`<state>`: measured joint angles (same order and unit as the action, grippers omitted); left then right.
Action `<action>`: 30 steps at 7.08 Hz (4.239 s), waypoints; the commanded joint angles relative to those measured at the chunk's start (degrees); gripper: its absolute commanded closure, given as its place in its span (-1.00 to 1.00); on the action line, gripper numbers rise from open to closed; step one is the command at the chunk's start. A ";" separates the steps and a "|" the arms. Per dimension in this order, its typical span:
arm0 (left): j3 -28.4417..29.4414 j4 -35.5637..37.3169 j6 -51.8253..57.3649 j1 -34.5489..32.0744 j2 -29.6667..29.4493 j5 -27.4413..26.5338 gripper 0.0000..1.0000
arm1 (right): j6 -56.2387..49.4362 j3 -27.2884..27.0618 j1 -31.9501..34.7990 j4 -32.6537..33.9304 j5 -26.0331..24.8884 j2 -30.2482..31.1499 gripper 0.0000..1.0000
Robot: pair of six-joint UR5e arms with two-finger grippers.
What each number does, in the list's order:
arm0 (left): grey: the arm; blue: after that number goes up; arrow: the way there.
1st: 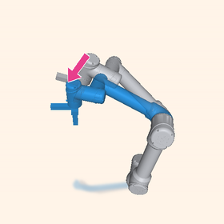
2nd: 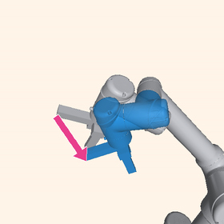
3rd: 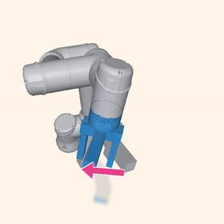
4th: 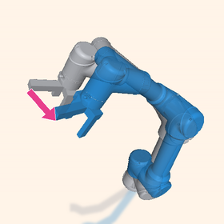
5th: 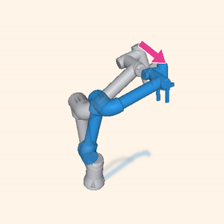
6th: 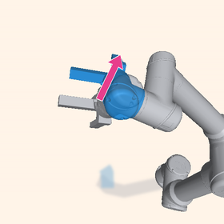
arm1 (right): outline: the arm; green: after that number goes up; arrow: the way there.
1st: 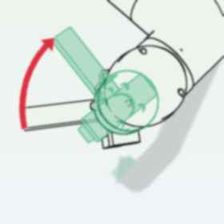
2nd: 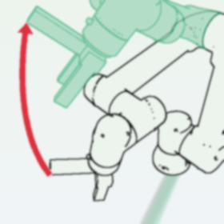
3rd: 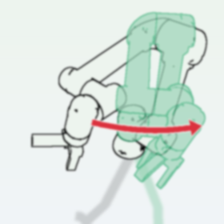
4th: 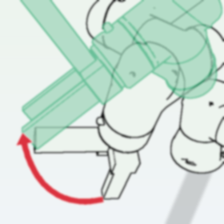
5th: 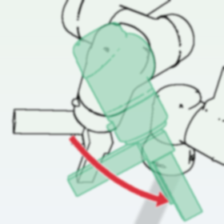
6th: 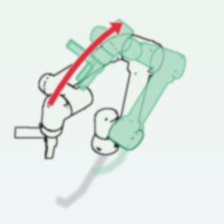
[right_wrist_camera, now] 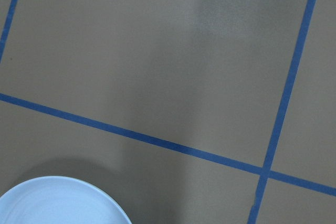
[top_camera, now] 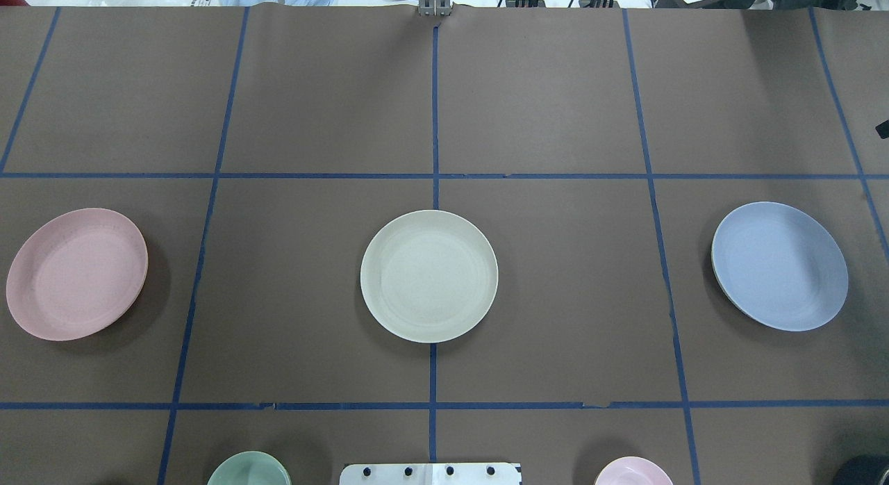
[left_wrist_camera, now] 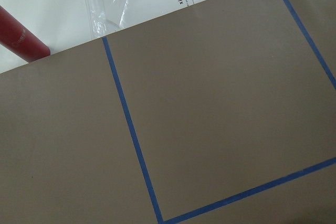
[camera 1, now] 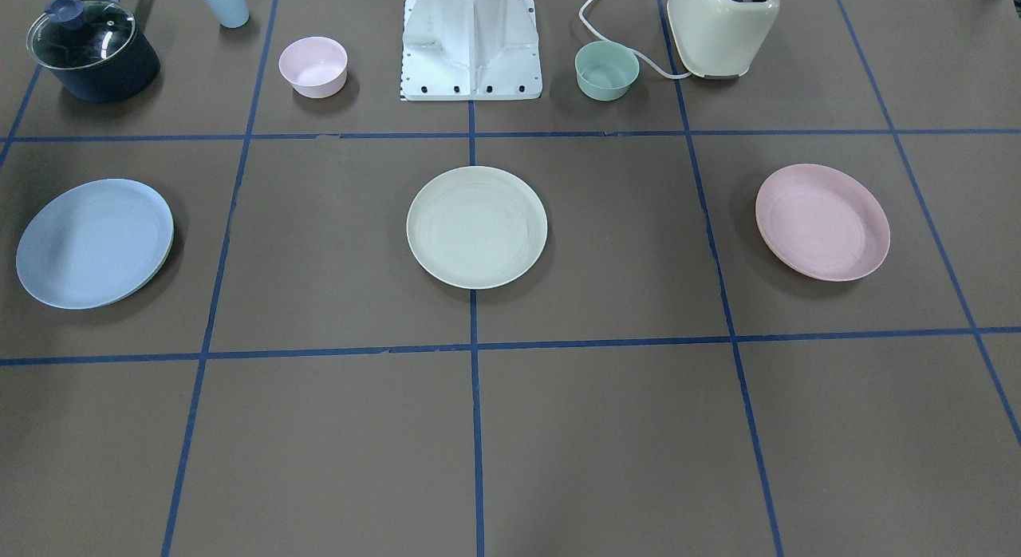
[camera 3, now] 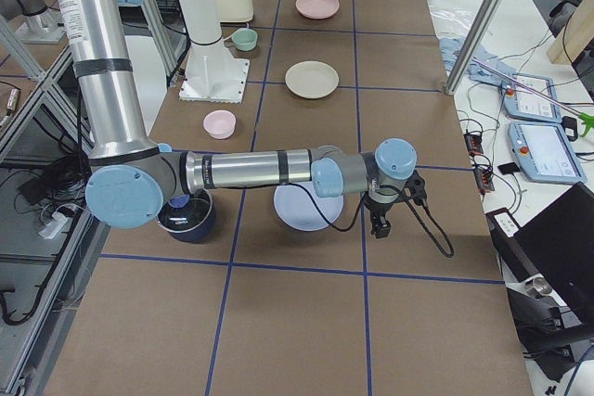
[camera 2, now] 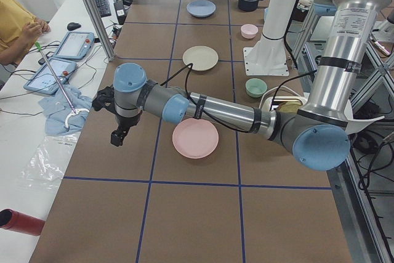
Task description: Stack three plates with pink and blue
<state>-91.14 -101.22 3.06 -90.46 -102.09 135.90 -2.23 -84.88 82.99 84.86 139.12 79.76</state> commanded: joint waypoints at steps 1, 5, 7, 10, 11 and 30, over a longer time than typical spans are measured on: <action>0.00 0.40 2.80 0.46 1.18 1.21 -1.00 | -0.50 -0.11 0.06 0.13 -0.07 0.39 -1.00; 0.53 -0.03 2.66 1.43 2.68 1.38 -1.00 | -0.41 0.07 -0.11 -0.57 0.01 0.66 -1.00; 0.79 -0.56 -1.61 3.96 4.61 5.85 -1.00 | -0.32 -0.02 -0.11 -0.75 0.10 0.66 -1.00; 2.81 -5.36 -14.22 17.66 7.93 5.17 -0.99 | -0.23 0.07 -0.64 -2.33 0.10 1.10 -1.00; 3.25 -9.48 -15.79 20.65 10.30 4.82 -0.99 | -0.32 0.15 -1.16 -2.33 0.02 1.10 -1.00; -9.07 -1.16 -69.13 45.79 -16.89 5.11 1.00 | -0.41 -0.81 -2.66 -2.42 -0.25 1.45 -1.00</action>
<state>-102.31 -101.25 -59.75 -48.76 -114.14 144.23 -2.57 -85.78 80.33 82.44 138.85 81.21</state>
